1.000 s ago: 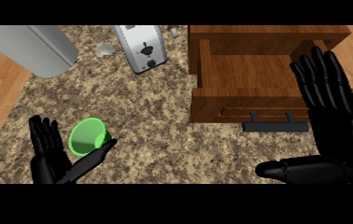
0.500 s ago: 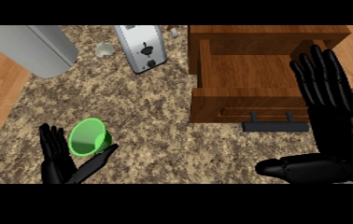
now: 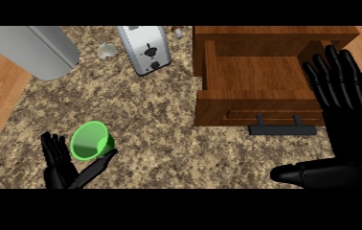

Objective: Pick up the cup, place it into the drawer and close the drawer

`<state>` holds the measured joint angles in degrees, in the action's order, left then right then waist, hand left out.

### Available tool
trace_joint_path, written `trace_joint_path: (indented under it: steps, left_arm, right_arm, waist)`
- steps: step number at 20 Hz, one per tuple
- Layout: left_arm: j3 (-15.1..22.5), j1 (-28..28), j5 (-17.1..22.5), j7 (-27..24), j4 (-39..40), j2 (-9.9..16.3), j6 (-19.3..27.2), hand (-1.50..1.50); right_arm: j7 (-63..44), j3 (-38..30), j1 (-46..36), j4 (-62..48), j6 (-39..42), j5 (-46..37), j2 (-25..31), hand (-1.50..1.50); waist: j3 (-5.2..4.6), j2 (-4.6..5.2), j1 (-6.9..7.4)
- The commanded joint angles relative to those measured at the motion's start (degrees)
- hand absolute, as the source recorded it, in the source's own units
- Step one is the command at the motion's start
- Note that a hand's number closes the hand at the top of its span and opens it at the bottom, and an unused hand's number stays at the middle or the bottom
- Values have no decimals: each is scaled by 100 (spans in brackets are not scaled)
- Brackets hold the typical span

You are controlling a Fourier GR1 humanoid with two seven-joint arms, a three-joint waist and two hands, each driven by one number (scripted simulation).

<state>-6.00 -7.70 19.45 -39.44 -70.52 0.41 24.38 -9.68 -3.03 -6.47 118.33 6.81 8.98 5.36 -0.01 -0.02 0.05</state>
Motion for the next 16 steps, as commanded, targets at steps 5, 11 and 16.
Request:
trace_joint_path:
  steps: [5,11,16]
  left_arm:
    - [-87,310,192,-582,957,-36,-157,-150]
    - [-474,488,308,-1103,1736,176,-868,-150]
    - [-320,613,273,-1153,1748,86,-968,-150]
  right_arm:
    - [-247,83,72,266,-28,-32,-23,-150]
    - [-338,193,-252,84,-217,-201,-118,-150]
    - [361,-195,351,-28,355,207,69,-150]
  waist:
    - [1,0,-7]
    - [-1,4,-1]
    - [2,1,-7]
